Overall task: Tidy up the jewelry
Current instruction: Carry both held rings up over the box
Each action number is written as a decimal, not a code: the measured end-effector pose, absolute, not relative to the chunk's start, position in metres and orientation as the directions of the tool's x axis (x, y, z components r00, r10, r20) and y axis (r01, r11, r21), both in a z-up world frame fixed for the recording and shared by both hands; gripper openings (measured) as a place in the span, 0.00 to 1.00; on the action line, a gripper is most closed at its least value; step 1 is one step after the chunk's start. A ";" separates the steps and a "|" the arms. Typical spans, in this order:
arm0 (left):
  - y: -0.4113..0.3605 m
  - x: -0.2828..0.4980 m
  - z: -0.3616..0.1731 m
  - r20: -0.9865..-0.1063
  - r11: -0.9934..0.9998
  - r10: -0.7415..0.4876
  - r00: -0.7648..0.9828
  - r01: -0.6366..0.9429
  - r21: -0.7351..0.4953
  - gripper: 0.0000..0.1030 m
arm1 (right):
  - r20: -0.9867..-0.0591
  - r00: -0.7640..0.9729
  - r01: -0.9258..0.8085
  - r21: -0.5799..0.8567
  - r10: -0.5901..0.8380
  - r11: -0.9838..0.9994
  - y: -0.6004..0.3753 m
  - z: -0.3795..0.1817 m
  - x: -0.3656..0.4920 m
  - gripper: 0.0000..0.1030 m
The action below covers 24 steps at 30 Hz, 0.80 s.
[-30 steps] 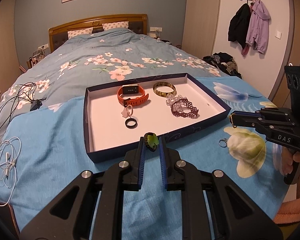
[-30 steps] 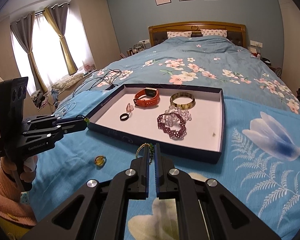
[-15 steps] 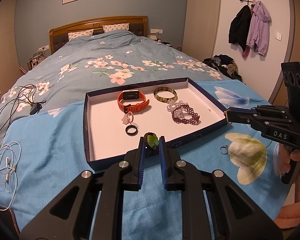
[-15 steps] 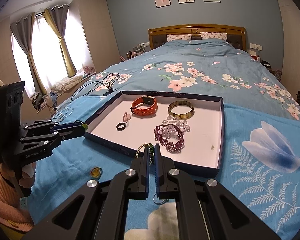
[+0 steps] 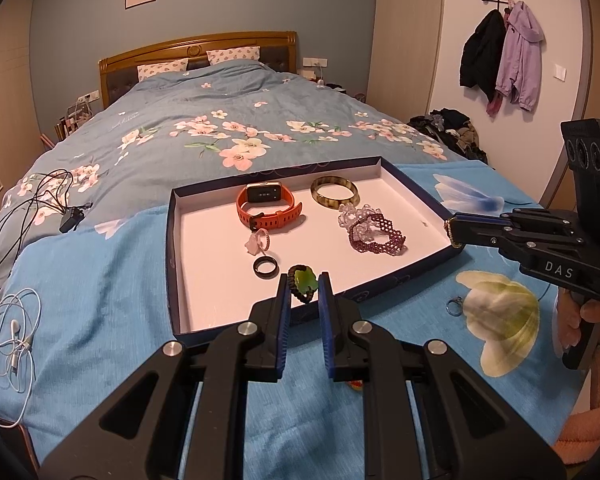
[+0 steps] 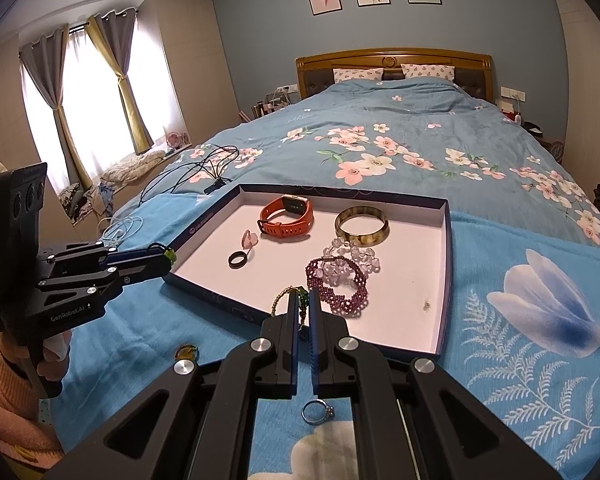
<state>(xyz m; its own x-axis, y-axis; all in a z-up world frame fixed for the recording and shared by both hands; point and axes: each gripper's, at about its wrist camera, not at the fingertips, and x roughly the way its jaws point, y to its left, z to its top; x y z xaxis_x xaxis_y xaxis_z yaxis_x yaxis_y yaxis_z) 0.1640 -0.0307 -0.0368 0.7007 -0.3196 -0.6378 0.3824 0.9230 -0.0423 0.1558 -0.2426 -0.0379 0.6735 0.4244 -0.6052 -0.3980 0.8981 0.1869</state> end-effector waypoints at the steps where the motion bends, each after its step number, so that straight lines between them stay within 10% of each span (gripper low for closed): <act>1: -0.031 0.164 -0.037 -0.638 0.922 -0.321 0.700 0.384 -0.044 0.14 | -0.605 0.674 -0.399 0.186 0.425 0.898 -0.242 -0.038 0.156 0.03; 24: -0.035 0.184 -0.043 -0.641 0.930 -0.298 0.707 0.367 -0.028 0.14 | -0.617 0.666 -0.397 0.182 0.419 0.900 -0.237 -0.044 0.175 0.03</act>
